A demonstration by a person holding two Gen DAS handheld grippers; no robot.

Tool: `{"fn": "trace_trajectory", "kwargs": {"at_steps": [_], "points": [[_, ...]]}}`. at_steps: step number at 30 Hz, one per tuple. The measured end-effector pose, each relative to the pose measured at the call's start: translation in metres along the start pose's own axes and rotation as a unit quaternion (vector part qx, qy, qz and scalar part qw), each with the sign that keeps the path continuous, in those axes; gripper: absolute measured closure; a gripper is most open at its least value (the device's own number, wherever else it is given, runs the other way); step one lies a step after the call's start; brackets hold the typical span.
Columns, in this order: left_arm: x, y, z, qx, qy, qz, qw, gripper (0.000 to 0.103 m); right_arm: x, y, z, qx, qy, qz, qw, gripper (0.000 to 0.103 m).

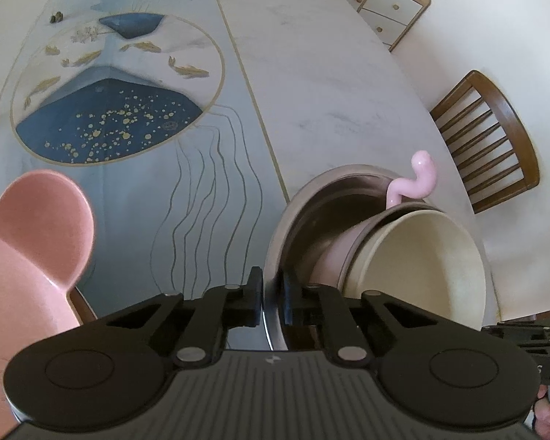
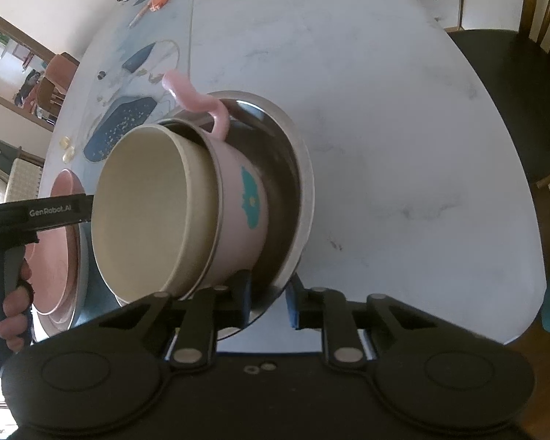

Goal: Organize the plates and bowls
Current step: 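Lift the nested steel bowl with both grippers and carry it to the pink bear plate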

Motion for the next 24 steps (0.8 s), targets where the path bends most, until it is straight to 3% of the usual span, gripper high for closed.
{"fn": "trace_trajectory", "kwargs": {"at_steps": [24], "points": [[0.028, -0.020, 0.012, 0.041, 0.017, -0.035, 0.9984, 0.093, 0.012, 0.014, 0.024, 0.054, -0.002, -0.014, 0.998, 0.087]]}}
Point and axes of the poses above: each gripper's, at about its wrist camera, not at the fingertips, and x roughly against the way its jaws point, z to its left, y to its top, the point moved 3 cm from there along -x, roughly the way its jaws point, and after that the axes turned 6 degrees about y, right-handed, at the moved point
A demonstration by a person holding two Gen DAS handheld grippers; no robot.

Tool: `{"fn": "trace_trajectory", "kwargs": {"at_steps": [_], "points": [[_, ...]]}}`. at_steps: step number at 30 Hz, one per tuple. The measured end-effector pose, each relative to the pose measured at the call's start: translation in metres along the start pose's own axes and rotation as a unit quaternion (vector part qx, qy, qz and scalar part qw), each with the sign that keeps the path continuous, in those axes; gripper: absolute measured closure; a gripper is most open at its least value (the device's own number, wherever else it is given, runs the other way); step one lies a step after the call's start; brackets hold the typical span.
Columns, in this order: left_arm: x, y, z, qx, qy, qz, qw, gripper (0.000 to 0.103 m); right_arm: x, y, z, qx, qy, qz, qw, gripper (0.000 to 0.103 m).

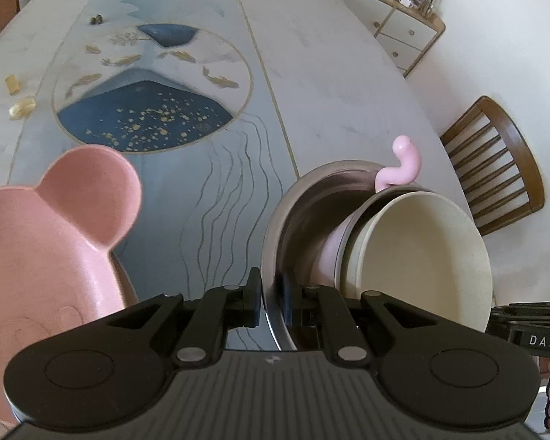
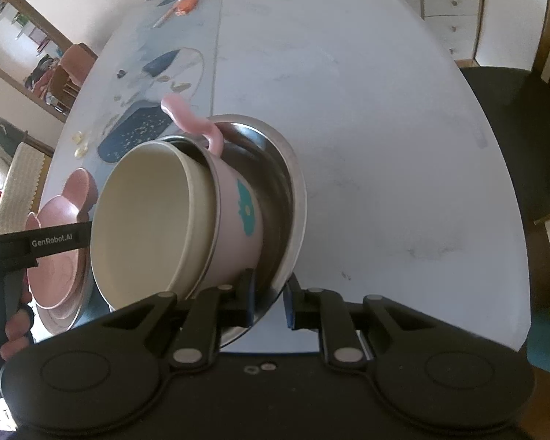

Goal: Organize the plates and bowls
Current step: 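Lift the nested steel bowl with both grippers and carry it to the pink bear plate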

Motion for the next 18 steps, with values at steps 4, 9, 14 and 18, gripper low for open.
{"fn": "trace_trajectory", "kwargs": {"at_steps": [4, 9, 14, 18], "points": [[0.016, 0.003, 0.003, 0.009, 0.004, -0.010, 0.9999, 0.093, 0.008, 0.005, 0.011, 0.014, 0.007, -0.005, 1.000, 0.087], [0.036, 0.007, 0.010, 0.025, 0.011, -0.022, 0.9994, 0.093, 0.017, 0.014, 0.028, 0.030, 0.014, -0.007, 0.999, 0.087], [0.061, 0.011, 0.020, 0.044, 0.021, -0.042, 0.9979, 0.093, 0.024, 0.023, 0.049, 0.053, 0.026, -0.010, 0.998, 0.087], [0.081, 0.011, 0.034, 0.060, 0.035, -0.059, 0.9959, 0.093, 0.024, 0.032, 0.070, 0.075, 0.039, -0.009, 0.996, 0.087]]}}
Point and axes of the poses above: each gripper's, at about its wrist camera, not at the fingertips, and x roughly against the way its jaws point, z to its left, y to its top, the point moved 3 cm from there along -x, roughly the way its jaws point, and after that the axes turned 6 degrees about y, right-handed, at the moved point
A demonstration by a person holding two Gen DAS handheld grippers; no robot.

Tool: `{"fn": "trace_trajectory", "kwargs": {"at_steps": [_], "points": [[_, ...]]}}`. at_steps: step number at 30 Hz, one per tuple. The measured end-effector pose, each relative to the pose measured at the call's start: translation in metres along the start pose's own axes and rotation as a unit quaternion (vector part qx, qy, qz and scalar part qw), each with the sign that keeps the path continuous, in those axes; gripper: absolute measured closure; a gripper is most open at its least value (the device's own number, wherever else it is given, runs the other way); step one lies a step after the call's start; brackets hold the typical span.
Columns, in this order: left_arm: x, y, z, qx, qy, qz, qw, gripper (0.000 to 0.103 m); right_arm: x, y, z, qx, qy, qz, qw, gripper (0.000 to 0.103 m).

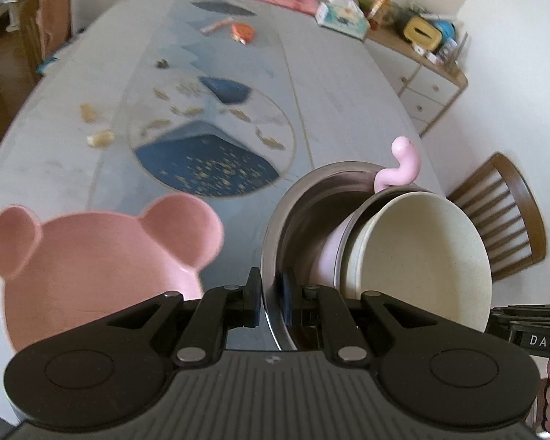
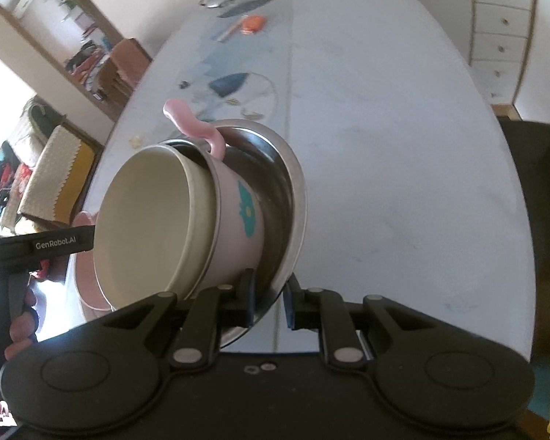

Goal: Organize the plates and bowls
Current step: 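Lift the nested steel bowl with both grippers and carry it to the pink bear plate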

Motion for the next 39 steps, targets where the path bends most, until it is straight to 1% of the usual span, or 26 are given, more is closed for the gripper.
{"fn": "trace_trajectory", "kwargs": {"at_steps": [9, 15, 20, 26, 31, 39], "points": [[0.034, 0.004, 0.049, 0.045, 0.039, -0.028, 0.9978, 0.093, -0.021, 0.021, 0.051, 0.048, 0.032, 0.009, 0.998, 0.087], [0.051, 0.001, 0.086, 0.070, 0.067, -0.042, 0.9944, 0.093, -0.042, 0.024, 0.084, 0.072, 0.054, 0.019, 0.996, 0.087], [0.059, -0.008, 0.119, 0.093, 0.085, -0.045, 0.9910, 0.093, -0.062, 0.022, 0.111, 0.092, 0.066, 0.029, 0.993, 0.087], [0.061, -0.018, 0.153, 0.111, 0.107, -0.048, 0.9869, 0.093, -0.087, 0.015, 0.137, 0.114, 0.077, 0.038, 0.990, 0.087], [0.056, -0.027, 0.171, 0.118, 0.119, -0.048, 0.9847, 0.093, -0.105, 0.006, 0.150, 0.129, 0.079, 0.049, 0.987, 0.087], [0.037, -0.038, 0.177, 0.115, 0.126, -0.047, 0.9842, 0.093, -0.124, -0.003, 0.148, 0.135, 0.067, 0.063, 0.987, 0.087]]}}
Point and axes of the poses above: each gripper's, at about its wrist camera, not at the fingertips, and x roughly against the way its jaws point, z to its left, y to its top, the point moved 3 cm from there along -x, roughly the way its jaws point, and after that the axes turned 6 degrees about y, right-handed, at the moved point
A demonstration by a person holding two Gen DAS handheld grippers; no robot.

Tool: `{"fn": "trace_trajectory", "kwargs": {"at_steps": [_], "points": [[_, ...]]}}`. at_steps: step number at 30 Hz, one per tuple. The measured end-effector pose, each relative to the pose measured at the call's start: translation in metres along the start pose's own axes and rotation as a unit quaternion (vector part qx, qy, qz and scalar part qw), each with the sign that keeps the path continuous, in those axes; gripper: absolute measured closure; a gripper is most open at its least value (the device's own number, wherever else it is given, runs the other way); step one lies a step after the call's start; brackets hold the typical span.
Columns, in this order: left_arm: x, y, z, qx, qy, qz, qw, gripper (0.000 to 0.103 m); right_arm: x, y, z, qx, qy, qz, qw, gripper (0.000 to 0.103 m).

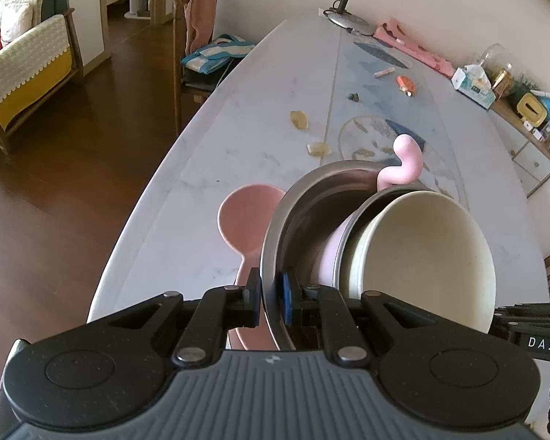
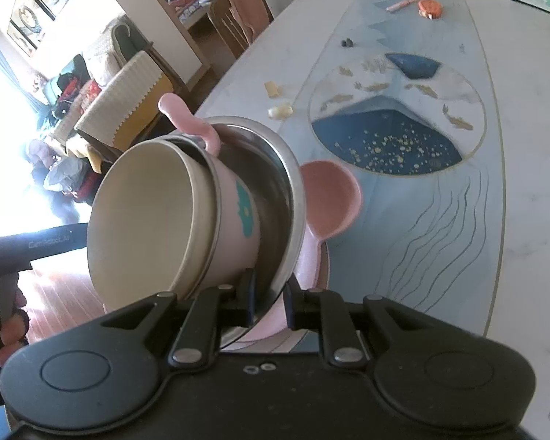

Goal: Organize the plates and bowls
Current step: 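Lift the nested steel bowl with both grippers and carry it to the pink bear plate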

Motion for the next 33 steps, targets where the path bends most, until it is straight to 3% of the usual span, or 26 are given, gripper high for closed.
{"fn": "trace_trajectory", "kwargs": {"at_steps": [24, 33], "points": [[-0.031, -0.009, 0.004, 0.005, -0.007, 0.032, 0.9995, 0.092, -0.016, -0.009, -0.008, -0.013, -0.022, 0.020, 0.999, 0.086], [-0.028, -0.010, 0.006, 0.004, -0.004, 0.031, 0.9995, 0.092, -0.011, -0.012, -0.010, -0.022, -0.036, 0.022, 0.999, 0.073]]}}
Point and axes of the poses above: each gripper's, at about its wrist camera, not at the fingertips, and x roughly against the way its jaws point, z to its left, y to its top, the point moved 3 cm from there along -x, roughly the way its jaws point, and after that the axes turned 6 degrees about y, right-handed, at the moved point
